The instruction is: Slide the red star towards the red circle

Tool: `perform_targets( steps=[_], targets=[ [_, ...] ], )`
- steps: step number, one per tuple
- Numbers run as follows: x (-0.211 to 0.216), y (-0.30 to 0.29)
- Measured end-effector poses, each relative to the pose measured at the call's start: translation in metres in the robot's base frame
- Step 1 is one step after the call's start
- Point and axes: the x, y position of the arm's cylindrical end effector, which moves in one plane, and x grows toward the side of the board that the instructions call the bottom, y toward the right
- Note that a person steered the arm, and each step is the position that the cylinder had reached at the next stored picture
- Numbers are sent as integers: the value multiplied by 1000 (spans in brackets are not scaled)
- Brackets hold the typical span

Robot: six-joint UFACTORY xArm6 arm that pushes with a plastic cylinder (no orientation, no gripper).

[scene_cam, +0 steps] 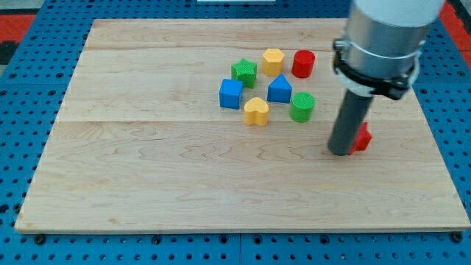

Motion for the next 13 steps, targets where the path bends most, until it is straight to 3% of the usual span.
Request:
perform_targets(
  steps=[1,3,6,8,10,12,13],
  targets=[
    [0,41],
    [-31,35],
    [-30,112],
    [-63,56],
    [-71,32],
    [-40,30],
    [-43,0]
  ],
)
